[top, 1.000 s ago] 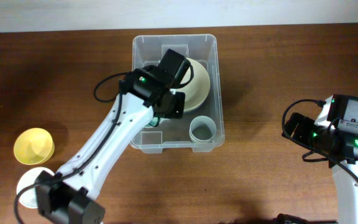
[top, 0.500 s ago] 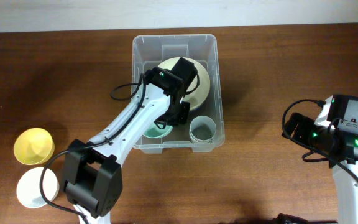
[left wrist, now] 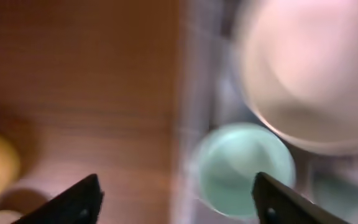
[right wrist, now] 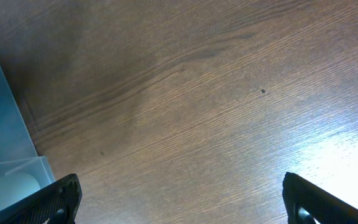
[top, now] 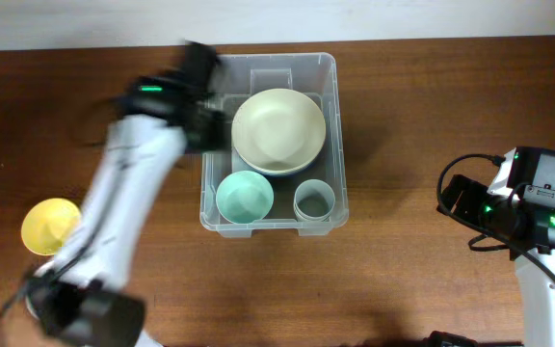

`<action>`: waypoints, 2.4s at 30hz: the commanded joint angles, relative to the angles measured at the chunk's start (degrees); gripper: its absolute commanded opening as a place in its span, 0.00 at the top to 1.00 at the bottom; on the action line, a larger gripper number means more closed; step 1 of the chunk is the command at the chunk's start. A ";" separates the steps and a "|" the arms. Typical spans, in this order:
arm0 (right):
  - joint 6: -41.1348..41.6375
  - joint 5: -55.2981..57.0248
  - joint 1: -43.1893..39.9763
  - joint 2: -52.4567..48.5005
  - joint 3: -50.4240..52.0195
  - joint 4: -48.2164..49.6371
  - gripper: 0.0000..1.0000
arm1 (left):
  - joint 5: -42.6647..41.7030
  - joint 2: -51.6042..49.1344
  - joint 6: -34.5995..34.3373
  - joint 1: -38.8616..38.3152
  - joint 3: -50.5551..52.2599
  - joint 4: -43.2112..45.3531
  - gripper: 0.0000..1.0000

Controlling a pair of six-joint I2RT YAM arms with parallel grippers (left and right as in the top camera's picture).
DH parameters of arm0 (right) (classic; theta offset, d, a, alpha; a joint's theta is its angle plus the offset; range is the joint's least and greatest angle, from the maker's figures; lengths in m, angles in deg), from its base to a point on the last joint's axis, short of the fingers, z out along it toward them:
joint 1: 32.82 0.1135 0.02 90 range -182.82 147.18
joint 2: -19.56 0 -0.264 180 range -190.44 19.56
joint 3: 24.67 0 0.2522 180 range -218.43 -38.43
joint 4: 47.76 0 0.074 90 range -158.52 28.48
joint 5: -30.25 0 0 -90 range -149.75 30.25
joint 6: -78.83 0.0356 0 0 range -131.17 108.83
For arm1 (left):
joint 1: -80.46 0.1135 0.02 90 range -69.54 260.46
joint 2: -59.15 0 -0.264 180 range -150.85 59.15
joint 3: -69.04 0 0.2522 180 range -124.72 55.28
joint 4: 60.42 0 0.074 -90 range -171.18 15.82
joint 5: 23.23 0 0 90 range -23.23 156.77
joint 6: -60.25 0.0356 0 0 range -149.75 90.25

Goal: Pack container
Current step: 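Carry the pale green bowl into the bin's front left and release, then grip the yellow bowl rim with the left gripper and place it in the bin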

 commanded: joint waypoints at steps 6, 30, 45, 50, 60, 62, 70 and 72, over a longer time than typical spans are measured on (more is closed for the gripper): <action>-0.37 0.72 -0.48 0.09 0.20 0.02 0.01 | 0.13 5.20 0.02 29.33 2.58 -0.68 0.13; -0.37 0.72 -0.48 0.09 0.20 -0.04 0.01 | -3.37 -13.79 -0.02 40.11 24.39 17.64 0.83; -0.37 0.74 -0.48 0.09 0.20 -0.26 0.01 | -3.85 -2.21 1.81 23.34 7.45 12.57 0.99; -0.37 0.72 -0.48 0.07 0.20 -0.20 0.01 | -3.85 5.01 2.73 9.49 5.79 12.39 0.99; -0.37 0.72 -0.48 0.09 0.20 -0.20 0.01 | -3.89 4.20 2.69 -13.79 6.56 7.48 0.99; -0.37 0.72 -0.48 0.09 0.20 -0.20 0.01 | -3.89 3.41 2.69 -16.13 6.95 6.99 0.99; -0.37 0.70 -0.48 0.09 0.20 -0.42 0.01 | -6.34 -3.48 2.27 -19.17 7.56 4.68 0.85; -0.37 0.50 -0.48 0.09 0.20 -0.44 0.01 | -7.85 -4.74 2.25 -19.17 7.56 4.33 0.68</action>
